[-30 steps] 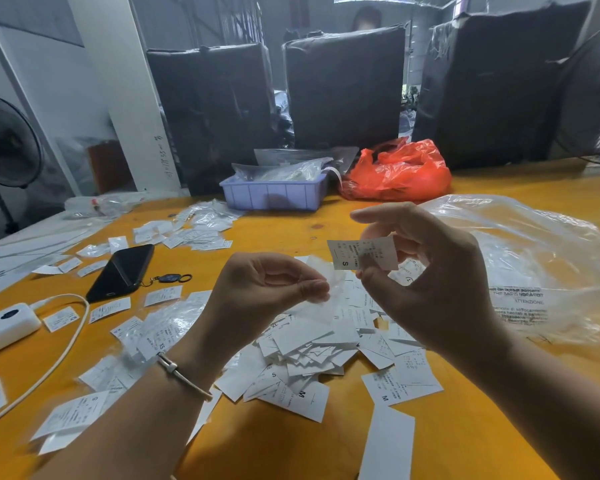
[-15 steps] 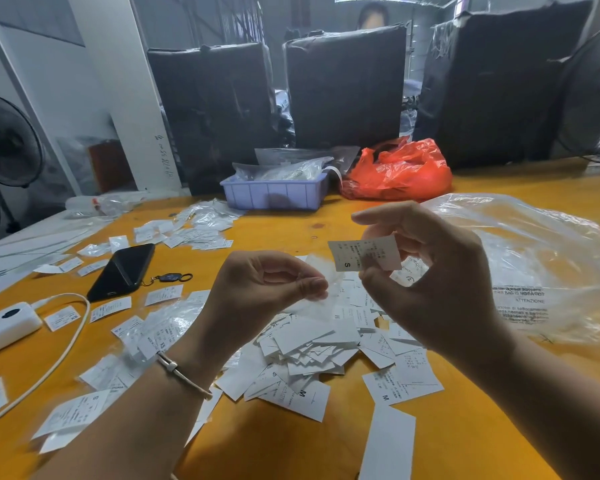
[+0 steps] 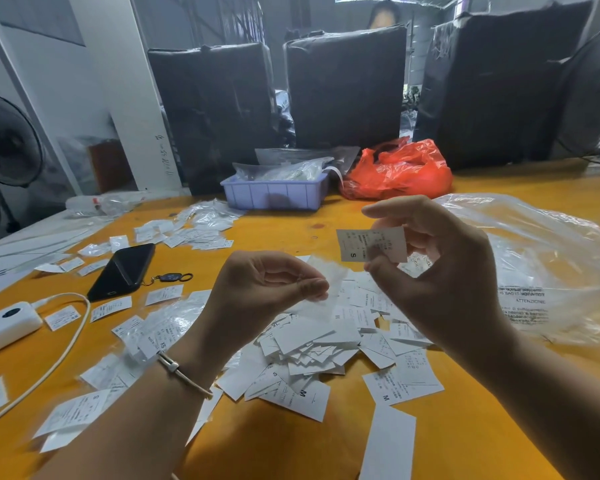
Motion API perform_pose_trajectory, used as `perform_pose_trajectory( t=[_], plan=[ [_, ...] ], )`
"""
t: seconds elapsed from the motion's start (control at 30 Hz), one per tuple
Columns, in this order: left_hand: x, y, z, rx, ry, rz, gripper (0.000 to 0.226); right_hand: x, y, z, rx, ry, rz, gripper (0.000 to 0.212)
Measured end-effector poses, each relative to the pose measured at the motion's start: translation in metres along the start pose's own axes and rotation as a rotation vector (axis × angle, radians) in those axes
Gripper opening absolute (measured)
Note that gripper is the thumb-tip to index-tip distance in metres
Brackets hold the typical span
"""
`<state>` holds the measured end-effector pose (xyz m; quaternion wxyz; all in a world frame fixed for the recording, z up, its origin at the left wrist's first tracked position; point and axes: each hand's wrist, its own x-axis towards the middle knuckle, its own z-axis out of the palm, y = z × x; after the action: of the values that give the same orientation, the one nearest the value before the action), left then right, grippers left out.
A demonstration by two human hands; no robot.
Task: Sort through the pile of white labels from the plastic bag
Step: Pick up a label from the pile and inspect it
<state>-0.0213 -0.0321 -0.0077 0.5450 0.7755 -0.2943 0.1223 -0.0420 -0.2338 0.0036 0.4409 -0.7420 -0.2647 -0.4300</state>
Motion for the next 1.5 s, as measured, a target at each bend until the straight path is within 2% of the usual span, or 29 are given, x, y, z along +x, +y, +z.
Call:
perform_pose_trajectory(
  t=[0.4,0.63,1.07,1.3,1.5],
  plan=[
    [-0.0001,0.0012,0.0000,0.002,0.007,0.012,0.018,-0.0016,0.0021,0.0035,-0.038,-0.092,0.003,0.033],
    [-0.0002,0.0006,-0.0005,0.014,0.011,0.013,0.020,0.0015,-0.0011,-0.0031,0.038,-0.002,-0.012,0.037],
    [0.0002,0.0004,-0.0010,0.048,-0.005,0.044,0.017,-0.0021,0.0012,0.0044,-0.035,-0.081,0.010,0.032],
    [0.0004,-0.0010,-0.0014,0.054,0.001,0.052,0.018,0.0020,0.0010,-0.0022,-0.016,-0.014,-0.002,0.032],
    [0.0009,-0.0016,-0.0010,0.066,0.009,0.051,0.017,-0.0003,0.0011,0.0012,-0.020,-0.042,-0.003,0.031]
  ],
)
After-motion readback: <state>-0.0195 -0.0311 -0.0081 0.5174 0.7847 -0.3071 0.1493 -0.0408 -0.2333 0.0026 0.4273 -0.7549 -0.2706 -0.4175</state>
